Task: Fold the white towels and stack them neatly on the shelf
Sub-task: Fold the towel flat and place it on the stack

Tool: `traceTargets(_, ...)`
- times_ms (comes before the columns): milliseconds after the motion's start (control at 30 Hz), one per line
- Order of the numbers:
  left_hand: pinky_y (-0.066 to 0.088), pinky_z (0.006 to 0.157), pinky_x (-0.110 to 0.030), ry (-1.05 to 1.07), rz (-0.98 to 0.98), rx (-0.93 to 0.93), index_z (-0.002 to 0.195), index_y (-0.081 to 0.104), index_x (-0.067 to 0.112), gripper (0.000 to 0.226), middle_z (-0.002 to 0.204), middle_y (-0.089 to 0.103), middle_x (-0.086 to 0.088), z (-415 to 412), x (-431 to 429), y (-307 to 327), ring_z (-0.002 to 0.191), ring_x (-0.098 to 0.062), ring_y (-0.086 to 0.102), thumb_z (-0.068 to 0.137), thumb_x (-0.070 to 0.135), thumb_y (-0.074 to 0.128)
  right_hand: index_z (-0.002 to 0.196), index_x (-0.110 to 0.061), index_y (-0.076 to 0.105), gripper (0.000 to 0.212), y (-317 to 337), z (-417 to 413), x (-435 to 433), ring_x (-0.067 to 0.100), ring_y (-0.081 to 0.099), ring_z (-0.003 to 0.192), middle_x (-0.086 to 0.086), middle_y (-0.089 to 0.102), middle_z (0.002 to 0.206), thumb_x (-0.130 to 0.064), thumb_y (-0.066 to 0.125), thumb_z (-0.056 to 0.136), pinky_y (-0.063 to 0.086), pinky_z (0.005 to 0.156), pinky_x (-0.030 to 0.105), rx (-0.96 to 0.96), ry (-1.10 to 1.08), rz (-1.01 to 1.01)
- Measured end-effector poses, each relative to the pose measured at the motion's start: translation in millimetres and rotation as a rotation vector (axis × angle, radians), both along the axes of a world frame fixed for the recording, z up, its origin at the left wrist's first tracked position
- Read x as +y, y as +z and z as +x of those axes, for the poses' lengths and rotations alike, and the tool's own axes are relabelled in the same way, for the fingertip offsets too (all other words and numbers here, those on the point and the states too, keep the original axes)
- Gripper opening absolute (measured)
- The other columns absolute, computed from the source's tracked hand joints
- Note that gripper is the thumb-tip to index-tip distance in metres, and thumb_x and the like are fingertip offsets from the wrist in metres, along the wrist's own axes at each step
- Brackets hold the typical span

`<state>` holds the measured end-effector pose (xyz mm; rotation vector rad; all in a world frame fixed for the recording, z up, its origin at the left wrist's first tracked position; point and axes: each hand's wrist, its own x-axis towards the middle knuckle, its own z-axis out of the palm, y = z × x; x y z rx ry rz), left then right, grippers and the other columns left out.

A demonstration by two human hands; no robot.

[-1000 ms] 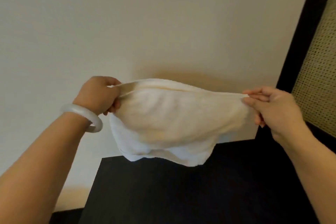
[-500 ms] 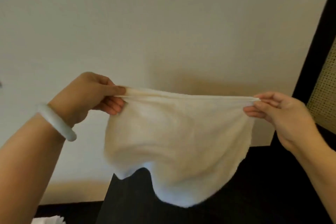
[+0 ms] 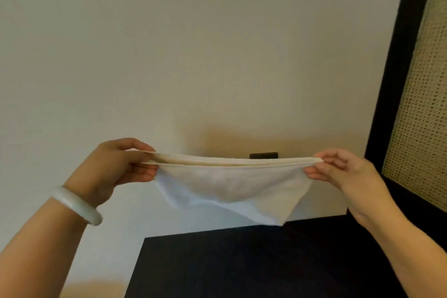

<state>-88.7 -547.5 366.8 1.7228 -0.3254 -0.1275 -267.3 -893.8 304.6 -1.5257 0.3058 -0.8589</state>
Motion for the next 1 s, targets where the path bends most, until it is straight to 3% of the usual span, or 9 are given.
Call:
traceTargets(100,0.061,0.063,-0.03,-0.016,-0.052,0.048,0.093,0.067,-0.003,0.01,0.082,0.07,-0.028,-24.7,15.1,-25.1,0.071,-0.033,0.07,0.091,-0.003,0.057,0.097,-0.012,0.068,0.014,-13.0,-24.5,10.9,0.022,0.074,0.085,0.01,0.075,0.09,-0.001,0.063,0.088,0.057,0.084,0.03,0.069,0.018,-0.072)
traceTargets(200,0.062,0.063,-0.031,0.0,-0.008,0.215,0.091,0.067,-0.006,0.008,0.083,0.07,-0.028,-47.8,27.4,-91.9,0.077,-0.039,0.071,0.089,-0.008,0.059,0.096,-0.009,0.07,0.013,-65.8,-45.4,20.4,0.023,0.074,0.087,0.01,0.075,0.091,-0.001,0.063,0.088,0.059,0.083,0.037,0.298,0.051,-0.032)
traceTargets(367,0.061,0.068,-0.039,0.023,0.23,0.519,0.083,0.07,-0.007,0.011,0.082,0.067,-0.03,-85.3,42.1,-227.5,0.072,-0.039,0.072,0.079,-0.017,0.067,0.082,-0.006,0.074,0.013,-183.2,-78.0,43.0,0.016,0.072,0.072,0.009,0.075,0.085,0.004,0.067,0.086,0.052,0.059,0.016,0.75,0.041,-0.023)
traceTargets(467,0.061,0.065,-0.037,0.029,0.343,0.603,0.082,0.07,-0.005,0.013,0.076,0.068,-0.027,-111.9,51.4,-278.4,0.073,-0.042,0.071,0.081,-0.017,0.065,0.083,-0.015,0.074,0.016,-226.0,-102.8,54.7,0.01,0.07,0.074,0.0,0.074,0.086,0.0,0.069,0.086,0.049,0.065,0.017,0.935,0.084,-0.069)
traceTargets(600,0.06,0.071,-0.038,0.037,0.427,0.632,0.09,0.071,0.002,0.013,0.087,0.069,-0.024,-128.2,58.8,-289.8,0.074,-0.033,0.073,0.081,-0.008,0.069,0.09,-0.019,0.07,0.02,-231.8,-112.8,59.7,0.012,0.067,0.08,-0.003,0.068,0.093,0.0,0.068,0.086,0.044,0.061,0.019,0.98,0.017,-0.119)
traceTargets(767,0.061,0.077,-0.037,-0.073,0.542,0.625,0.097,0.068,0.011,0.018,0.093,0.069,-0.017,-130.4,63.6,-280.3,0.077,-0.026,0.073,0.084,-0.002,0.068,0.098,-0.031,0.06,0.03,-236.1,-101.8,61.3,0.01,0.065,0.08,-0.007,0.059,0.104,-0.006,0.071,0.084,0.053,0.065,0.024,1.15,-0.009,-0.289)
traceTargets(867,0.055,0.089,-0.03,-0.177,0.905,0.442,0.106,0.063,0.029,0.032,0.112,0.059,-0.002,-125.6,60.1,-279.3,0.094,-0.015,0.065,0.088,0.002,0.061,0.117,-0.031,0.055,0.034,-230.8,-87.9,67.3,0.008,0.055,0.106,-0.008,0.05,0.125,-0.026,0.07,0.087,0.052,0.09,0.028,1.346,-0.057,-0.702)
traceTargets(933,0.047,0.098,-0.027,-0.087,1.105,0.068,0.119,0.058,0.033,0.042,0.125,0.045,0.006,-125.8,45.4,-276.2,0.111,-0.01,0.051,0.088,0.006,0.059,0.127,-0.029,0.052,0.037,-224.8,-71.8,75.0,0.011,0.044,0.123,-0.008,0.045,0.134,-0.032,0.062,0.092,0.041,0.102,0.029,1.214,-0.1,-0.874)
traceTargets(1000,0.037,0.109,-0.029,-0.044,1.042,-0.208,0.137,0.048,0.031,0.047,0.142,0.035,0.006,-125.8,22.4,-277.9,0.129,-0.014,0.04,0.094,0.013,0.054,0.138,-0.027,0.046,0.043,-223.6,-50.5,90.3,0.012,0.032,0.137,-0.007,0.038,0.146,-0.035,0.055,0.097,0.029,0.112,0.028,1.065,-0.028,-0.882)
